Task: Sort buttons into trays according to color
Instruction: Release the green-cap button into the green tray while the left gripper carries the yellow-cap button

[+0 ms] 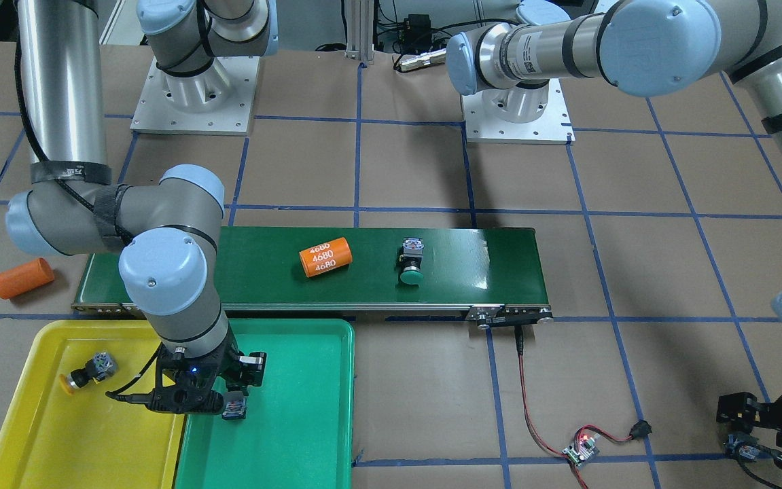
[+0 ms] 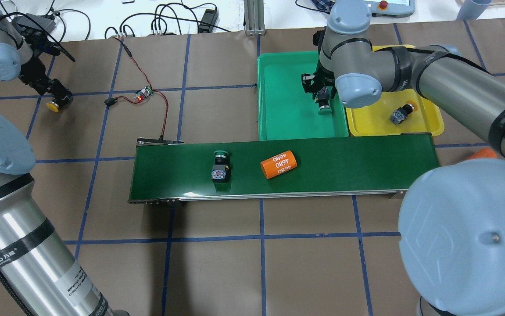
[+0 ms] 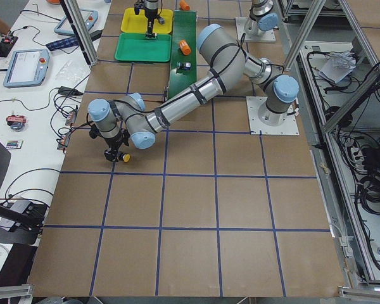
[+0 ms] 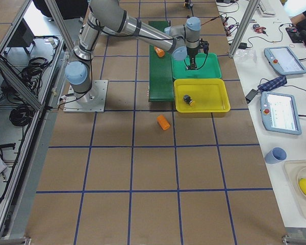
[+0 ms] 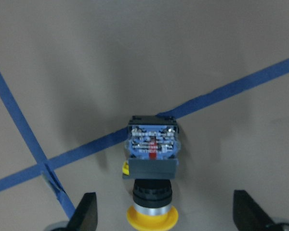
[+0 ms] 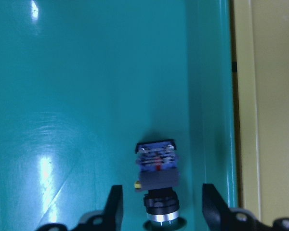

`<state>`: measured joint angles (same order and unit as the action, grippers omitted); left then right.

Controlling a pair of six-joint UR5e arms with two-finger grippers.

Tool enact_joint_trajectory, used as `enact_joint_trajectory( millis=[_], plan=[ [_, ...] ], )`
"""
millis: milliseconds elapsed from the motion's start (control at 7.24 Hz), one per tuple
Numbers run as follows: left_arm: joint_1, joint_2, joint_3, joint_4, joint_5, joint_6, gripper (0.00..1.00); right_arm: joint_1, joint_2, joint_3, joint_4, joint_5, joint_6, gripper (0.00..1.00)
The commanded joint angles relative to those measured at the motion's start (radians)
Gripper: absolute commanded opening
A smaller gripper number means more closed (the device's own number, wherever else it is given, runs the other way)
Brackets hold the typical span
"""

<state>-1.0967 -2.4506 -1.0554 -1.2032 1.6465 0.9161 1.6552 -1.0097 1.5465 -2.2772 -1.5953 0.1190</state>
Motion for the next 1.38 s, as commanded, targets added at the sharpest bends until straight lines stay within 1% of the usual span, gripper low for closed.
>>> enact_joint_trajectory(
  millis=[0,138,276,414,553,691,829,967,1105,1243],
  plan=[
    [0.000,-0.018,-0.011,0.046,-0.008,0.061,0.67,-0.005,-0.057,0.010,0.057,-0.011,0.002,1.00],
    [-0.003,-0.018,-0.015,0.047,-0.010,0.066,0.47,-0.008,-0.129,0.012,0.176,-0.017,0.002,1.00],
    [-0.006,-0.018,-0.020,0.047,-0.010,0.064,0.27,-0.024,-0.209,0.021,0.305,-0.046,0.002,1.00],
    [-0.002,-0.007,-0.031,0.030,-0.063,0.064,0.00,-0.050,-0.293,0.049,0.406,-0.055,-0.001,1.00],
    [-0.012,0.046,-0.035,-0.099,-0.083,0.043,0.00,-0.049,-0.390,0.096,0.477,-0.051,0.007,1.00],
    [-0.014,0.144,-0.069,-0.333,-0.165,-0.024,0.00,-0.054,-0.456,0.133,0.489,-0.040,-0.001,1.00],
    [-0.025,0.247,-0.143,-0.467,-0.212,-0.172,0.00,-0.048,-0.467,0.142,0.480,-0.037,0.001,1.00],
    [-0.064,0.356,-0.267,-0.476,-0.211,-0.297,0.00,-0.048,-0.461,0.142,0.484,-0.038,0.008,1.00],
    [-0.130,0.451,-0.411,-0.451,-0.212,-0.372,0.00,-0.046,-0.451,0.142,0.484,-0.040,0.008,1.00],
    [-0.181,0.532,-0.525,-0.382,-0.212,-0.507,0.00,-0.046,-0.448,0.144,0.475,-0.040,0.007,1.00]
  ],
)
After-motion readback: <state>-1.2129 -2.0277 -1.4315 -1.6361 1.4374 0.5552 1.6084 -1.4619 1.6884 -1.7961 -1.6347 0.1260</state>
